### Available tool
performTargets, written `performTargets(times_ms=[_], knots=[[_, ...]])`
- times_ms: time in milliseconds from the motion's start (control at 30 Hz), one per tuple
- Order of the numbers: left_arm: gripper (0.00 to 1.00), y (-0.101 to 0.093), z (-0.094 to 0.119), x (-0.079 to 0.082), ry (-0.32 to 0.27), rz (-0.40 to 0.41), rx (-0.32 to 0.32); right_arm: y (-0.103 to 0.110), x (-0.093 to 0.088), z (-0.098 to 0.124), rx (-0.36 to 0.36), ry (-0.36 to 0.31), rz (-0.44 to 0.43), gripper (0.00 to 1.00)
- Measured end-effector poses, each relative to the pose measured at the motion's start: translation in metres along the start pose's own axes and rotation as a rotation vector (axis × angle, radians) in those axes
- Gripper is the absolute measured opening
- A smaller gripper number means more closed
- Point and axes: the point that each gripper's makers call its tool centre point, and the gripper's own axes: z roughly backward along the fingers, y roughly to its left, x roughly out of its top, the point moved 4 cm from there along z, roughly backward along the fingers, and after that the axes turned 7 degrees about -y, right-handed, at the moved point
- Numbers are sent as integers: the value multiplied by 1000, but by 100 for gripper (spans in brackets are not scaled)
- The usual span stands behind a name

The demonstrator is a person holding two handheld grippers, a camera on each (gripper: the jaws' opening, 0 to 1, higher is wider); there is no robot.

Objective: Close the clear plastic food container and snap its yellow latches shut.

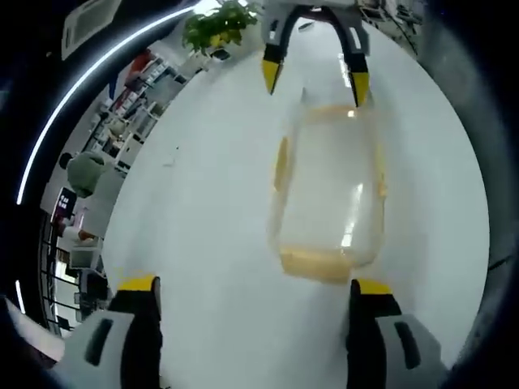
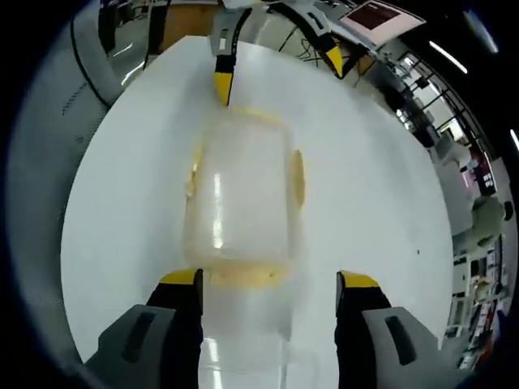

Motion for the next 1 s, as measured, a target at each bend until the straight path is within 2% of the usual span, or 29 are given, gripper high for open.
performTargets(times_ms=[33,100,167,333,400,433,500,567,733,800,867,933,1000], knots=[[94,0,-2,-1,-3,24,-23,1,0,-2,16,-1,5,59],[92,3,-4,0,-15,38,-28,2,-2,-5,42,18,5,57],[88,5,-6,1,-16,28,-35,3,-8,-7,73,67,8,58],[86,2,-10,6,-32,21,-68,1,-6,-10,93,53,-11,53],[86,-1,-11,9,-45,33,-94,5,-8,-11,133,66,-21,48],[85,-1,-12,9,-36,25,-93,5,-7,-12,129,61,-31,45],[83,-3,-14,8,-23,3,-102,9,-7,-13,165,57,-34,40],[80,-5,-16,11,-30,0,-123,10,-7,-13,175,56,-44,37],[76,-7,-17,9,-27,7,-165,7,-9,-15,198,69,-79,37],[67,-15,-18,10,-46,-1,-245,6,-10,-16,216,64,-98,38],[52,-25,-18,11,-72,-20,-337,5,-11,-17,230,64,-112,38],[46,-26,-18,10,-58,-14,-343,6,-10,-17,236,67,-109,38],[46,-25,-18,11,-61,-25,-344,7,-10,-17,244,71,-107,38]])
